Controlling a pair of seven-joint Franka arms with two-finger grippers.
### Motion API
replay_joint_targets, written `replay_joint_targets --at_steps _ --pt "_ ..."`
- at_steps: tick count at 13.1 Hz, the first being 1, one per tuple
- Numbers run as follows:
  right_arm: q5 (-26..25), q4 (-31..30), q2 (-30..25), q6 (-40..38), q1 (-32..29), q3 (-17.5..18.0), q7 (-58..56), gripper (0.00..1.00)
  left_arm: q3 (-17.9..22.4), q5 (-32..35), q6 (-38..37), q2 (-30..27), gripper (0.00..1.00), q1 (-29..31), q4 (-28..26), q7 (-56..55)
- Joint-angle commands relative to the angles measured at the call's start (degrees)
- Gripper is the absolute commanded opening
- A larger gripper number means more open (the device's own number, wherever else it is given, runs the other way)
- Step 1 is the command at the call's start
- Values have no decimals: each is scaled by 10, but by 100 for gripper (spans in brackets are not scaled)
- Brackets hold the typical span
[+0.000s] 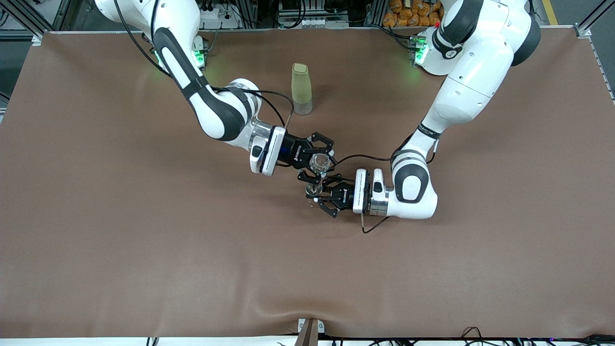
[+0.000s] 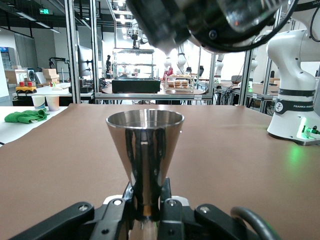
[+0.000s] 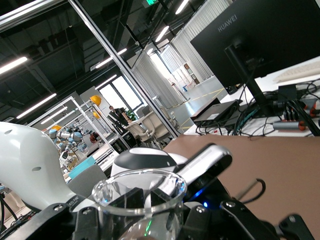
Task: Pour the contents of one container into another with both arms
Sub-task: 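Tip the glass cup further, pouring into the jigger held by the left gripper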
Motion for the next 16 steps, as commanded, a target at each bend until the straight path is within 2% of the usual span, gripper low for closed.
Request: replay_joint_targets --at_steps 1,7,16 --pt "13 -19 -15 2 -3 4 24 0 -14 -19 -1 -13 0 15 -23 16" --pt "12 -20 -15 1 -2 4 102 0 -17 -19 -1 -14 0 18 -23 17" --pt "12 -18 -15 -2 -3 5 162 0 -17 -19 -6 -15 0 19 -28 24"
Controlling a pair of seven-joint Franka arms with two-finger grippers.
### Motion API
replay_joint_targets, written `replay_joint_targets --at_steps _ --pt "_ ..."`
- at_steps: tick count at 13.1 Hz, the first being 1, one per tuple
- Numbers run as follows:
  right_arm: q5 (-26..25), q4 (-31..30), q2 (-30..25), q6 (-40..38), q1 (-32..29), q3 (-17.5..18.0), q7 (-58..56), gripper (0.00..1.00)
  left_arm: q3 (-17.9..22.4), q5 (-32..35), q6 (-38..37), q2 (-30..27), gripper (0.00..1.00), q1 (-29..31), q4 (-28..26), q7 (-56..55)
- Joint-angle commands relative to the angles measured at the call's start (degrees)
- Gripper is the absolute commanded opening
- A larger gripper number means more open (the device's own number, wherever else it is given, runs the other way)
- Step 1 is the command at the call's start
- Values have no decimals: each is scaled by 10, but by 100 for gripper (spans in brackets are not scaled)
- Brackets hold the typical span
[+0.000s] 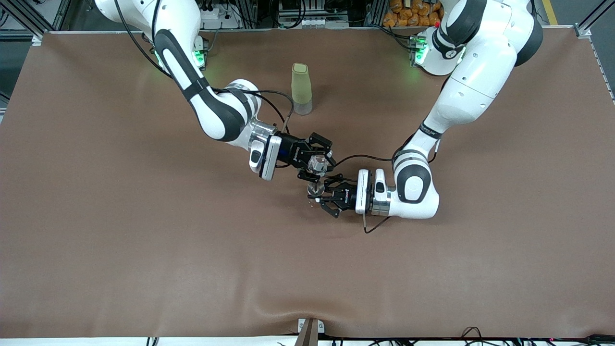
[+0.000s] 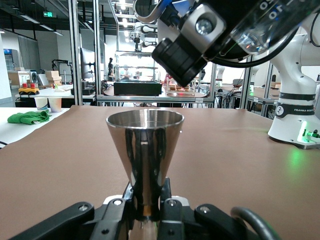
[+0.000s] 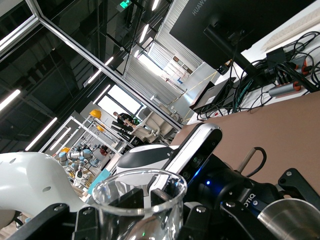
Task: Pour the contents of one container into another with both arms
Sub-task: 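Tip the glass cup further, pouring into the jigger held by the left gripper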
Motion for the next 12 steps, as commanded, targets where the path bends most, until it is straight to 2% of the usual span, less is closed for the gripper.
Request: replay_joint_targets --at_steps 1,12 --pt "12 -10 -16 -1 -3 4 27 0 -6 -19 -6 -14 0 7 -22 23" --pt "13 -10 -19 -1 0 6 113 0 -6 -19 -21 -22 0 12 -41 37"
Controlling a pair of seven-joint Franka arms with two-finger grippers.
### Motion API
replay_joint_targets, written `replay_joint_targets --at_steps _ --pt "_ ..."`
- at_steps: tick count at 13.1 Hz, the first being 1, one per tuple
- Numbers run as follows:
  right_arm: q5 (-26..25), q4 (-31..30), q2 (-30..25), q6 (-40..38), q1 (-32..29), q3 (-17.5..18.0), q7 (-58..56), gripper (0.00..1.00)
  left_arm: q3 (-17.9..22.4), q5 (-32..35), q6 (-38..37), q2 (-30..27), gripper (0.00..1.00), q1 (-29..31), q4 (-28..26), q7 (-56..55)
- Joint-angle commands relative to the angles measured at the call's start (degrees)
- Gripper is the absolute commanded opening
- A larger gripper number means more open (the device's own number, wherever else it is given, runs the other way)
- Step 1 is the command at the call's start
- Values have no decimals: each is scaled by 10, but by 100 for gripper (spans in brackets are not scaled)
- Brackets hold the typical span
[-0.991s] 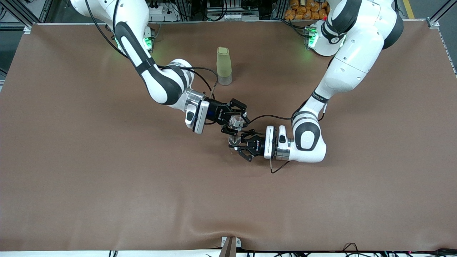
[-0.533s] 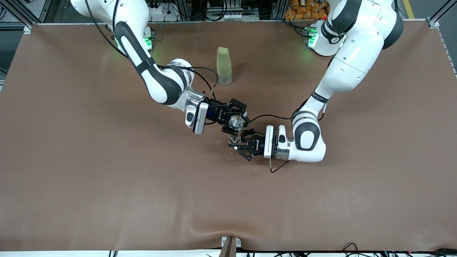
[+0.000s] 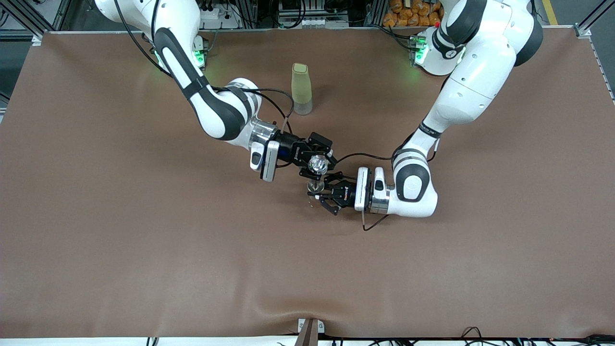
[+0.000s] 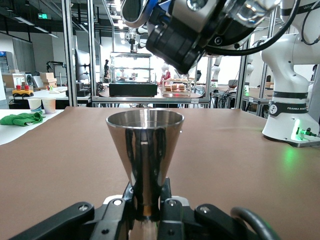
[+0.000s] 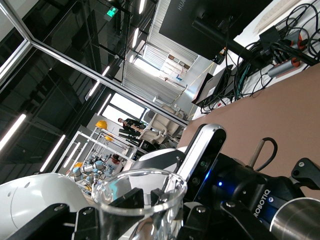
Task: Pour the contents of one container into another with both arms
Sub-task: 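Tip the glass cup further, pouring into the jigger held by the left gripper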
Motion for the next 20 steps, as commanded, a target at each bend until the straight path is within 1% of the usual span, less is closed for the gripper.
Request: replay_joint_targets --at_steps 1,4,15,20 --pt "13 -10 -15 1 0 3 17 0 -5 -19 -11 -21 0 10 -27 20" --pt "13 -10 -15 1 0 3 39 0 -5 -19 -11 -21 0 10 -28 20" --pt "12 -9 -13 -2 0 5 58 0 -5 -18 -11 -22 0 13 -27 19" --pt "12 -10 -13 -2 2 7 90 0 -5 -18 -11 -22 0 14 -27 19"
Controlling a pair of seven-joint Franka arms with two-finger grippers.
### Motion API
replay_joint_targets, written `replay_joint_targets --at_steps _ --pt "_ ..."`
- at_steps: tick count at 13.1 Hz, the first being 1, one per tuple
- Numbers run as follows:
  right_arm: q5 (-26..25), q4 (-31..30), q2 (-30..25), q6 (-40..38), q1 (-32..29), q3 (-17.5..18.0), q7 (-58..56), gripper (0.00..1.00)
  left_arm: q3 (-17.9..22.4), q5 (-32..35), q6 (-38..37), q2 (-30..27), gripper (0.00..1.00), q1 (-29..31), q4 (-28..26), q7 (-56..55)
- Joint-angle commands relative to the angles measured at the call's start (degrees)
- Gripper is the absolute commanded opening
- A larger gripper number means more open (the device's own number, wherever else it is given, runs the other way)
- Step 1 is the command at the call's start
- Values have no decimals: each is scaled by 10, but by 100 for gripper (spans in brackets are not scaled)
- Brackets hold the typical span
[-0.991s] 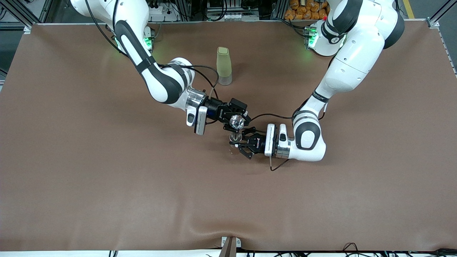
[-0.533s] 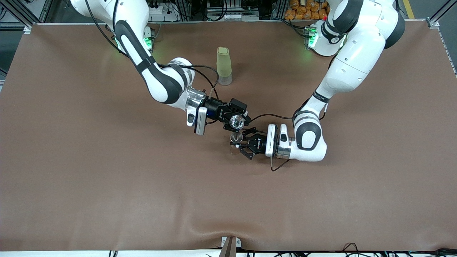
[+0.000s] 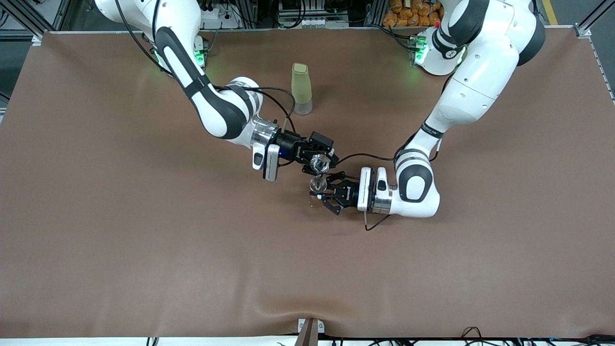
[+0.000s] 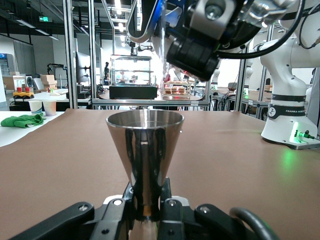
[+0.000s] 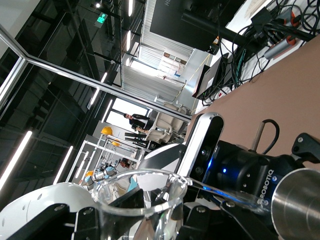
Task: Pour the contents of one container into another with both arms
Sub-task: 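Tip the glass cup further, pouring into the jigger held by the left gripper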
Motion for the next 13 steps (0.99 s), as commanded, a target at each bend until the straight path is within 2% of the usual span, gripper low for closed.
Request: replay_joint_targets --at_steps 1,9,13 --pt "13 -10 -12 -1 1 2 13 0 -4 -18 -4 -20 0 7 -23 18" --pt "5 -9 -14 -1 0 11 35 0 -4 -18 -4 -24 0 8 -24 18" --pt "-35 -7 -15 1 -11 6 -159 0 -4 -18 -5 -23 0 8 -24 18"
